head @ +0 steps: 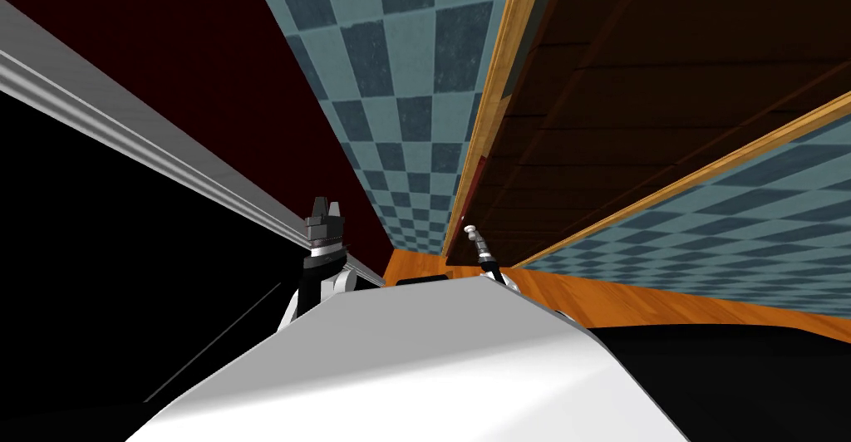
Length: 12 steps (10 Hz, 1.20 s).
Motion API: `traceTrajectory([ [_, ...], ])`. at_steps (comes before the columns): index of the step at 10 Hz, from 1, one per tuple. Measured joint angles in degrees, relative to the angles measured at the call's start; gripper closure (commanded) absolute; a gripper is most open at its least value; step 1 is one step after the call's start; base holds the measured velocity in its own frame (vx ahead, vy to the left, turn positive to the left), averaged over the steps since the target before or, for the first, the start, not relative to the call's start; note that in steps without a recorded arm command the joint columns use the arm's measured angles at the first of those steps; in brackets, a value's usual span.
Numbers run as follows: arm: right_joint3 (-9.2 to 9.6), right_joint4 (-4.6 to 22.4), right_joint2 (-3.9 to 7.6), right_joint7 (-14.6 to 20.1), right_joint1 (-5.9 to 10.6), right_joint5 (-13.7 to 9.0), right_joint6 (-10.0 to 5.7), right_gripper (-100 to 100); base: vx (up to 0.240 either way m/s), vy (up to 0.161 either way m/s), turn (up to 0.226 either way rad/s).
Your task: Pull the door open
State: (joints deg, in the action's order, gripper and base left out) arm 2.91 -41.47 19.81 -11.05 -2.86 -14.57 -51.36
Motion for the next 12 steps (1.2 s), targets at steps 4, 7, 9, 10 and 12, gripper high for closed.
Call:
traceTrajectory([
  [4, 0.31, 0.11, 0.16, 4.89, 0.23, -1.19, 0.36, 100, -0.025, -0.016, 0.041],
  [7, 0.69, 0.79, 0.31, 9.41, 0.58, -2.34, 0.12, 100, -0.037, -0.018, 0.054],
  [9, 0.97, 1.68, 0.29, 12.18, 1.14, -2.9, -0.15, 100, -0.025, -0.012, 0.019],
  [10, 1.06, 1.77, 0.21, 13.63, 1.28, -3.29, -0.01, 100, -0.038, -0.022, 0.084],
  [12, 1.21, 1.56, 0.17, 16.49, 1.16, -4.11, 0.13, 100, -0.035, -0.017, 0.05],
])
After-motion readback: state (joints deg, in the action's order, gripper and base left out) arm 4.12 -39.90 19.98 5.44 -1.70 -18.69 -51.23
